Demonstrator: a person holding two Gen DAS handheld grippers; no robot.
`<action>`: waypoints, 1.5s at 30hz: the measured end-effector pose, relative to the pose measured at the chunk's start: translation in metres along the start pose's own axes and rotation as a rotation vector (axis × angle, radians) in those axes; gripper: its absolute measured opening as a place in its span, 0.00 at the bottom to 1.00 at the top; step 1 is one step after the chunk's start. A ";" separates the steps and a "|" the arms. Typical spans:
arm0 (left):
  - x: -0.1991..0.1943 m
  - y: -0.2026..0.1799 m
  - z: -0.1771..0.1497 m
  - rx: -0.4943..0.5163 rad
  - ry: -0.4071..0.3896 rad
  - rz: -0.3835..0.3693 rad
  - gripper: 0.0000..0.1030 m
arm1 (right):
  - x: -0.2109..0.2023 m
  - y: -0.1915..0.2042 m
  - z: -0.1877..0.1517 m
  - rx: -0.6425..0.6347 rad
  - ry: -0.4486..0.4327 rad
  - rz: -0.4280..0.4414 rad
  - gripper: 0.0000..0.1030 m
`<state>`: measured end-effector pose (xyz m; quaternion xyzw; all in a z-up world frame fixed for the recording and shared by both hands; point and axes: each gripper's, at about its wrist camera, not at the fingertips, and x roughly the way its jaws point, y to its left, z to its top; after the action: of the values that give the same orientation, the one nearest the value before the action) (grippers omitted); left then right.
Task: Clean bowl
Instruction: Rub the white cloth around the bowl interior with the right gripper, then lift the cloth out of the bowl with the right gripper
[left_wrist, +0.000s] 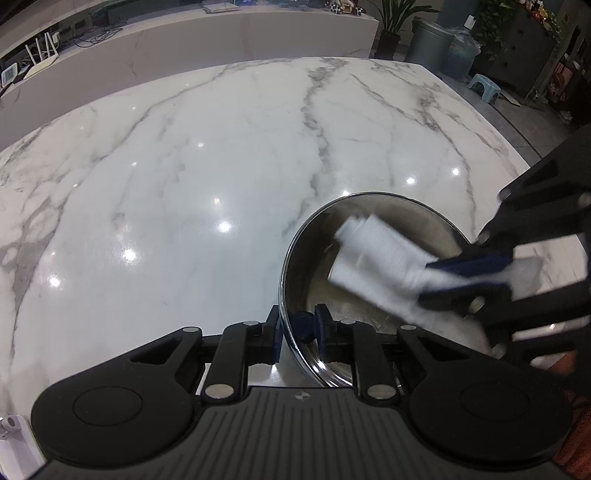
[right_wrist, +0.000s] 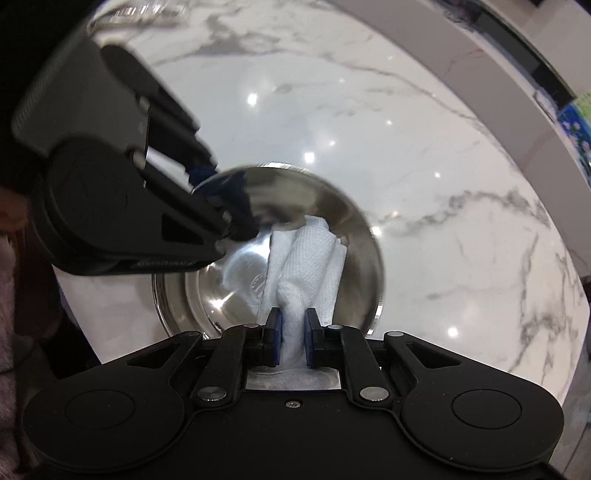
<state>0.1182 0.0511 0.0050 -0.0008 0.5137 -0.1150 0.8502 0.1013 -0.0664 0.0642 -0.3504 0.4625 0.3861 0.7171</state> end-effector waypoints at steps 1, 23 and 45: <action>0.000 -0.001 0.000 -0.001 -0.004 0.005 0.16 | -0.006 -0.004 -0.002 0.029 -0.021 0.007 0.10; -0.003 0.003 -0.006 -0.127 -0.074 -0.008 0.25 | 0.006 -0.121 -0.131 1.089 -0.607 0.478 0.10; -0.018 -0.007 -0.015 -0.213 -0.117 0.022 0.30 | 0.049 -0.122 -0.157 1.211 -0.598 0.622 0.11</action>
<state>0.0962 0.0493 0.0146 -0.0924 0.4726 -0.0503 0.8750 0.1602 -0.2456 -0.0149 0.3733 0.4573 0.3277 0.7376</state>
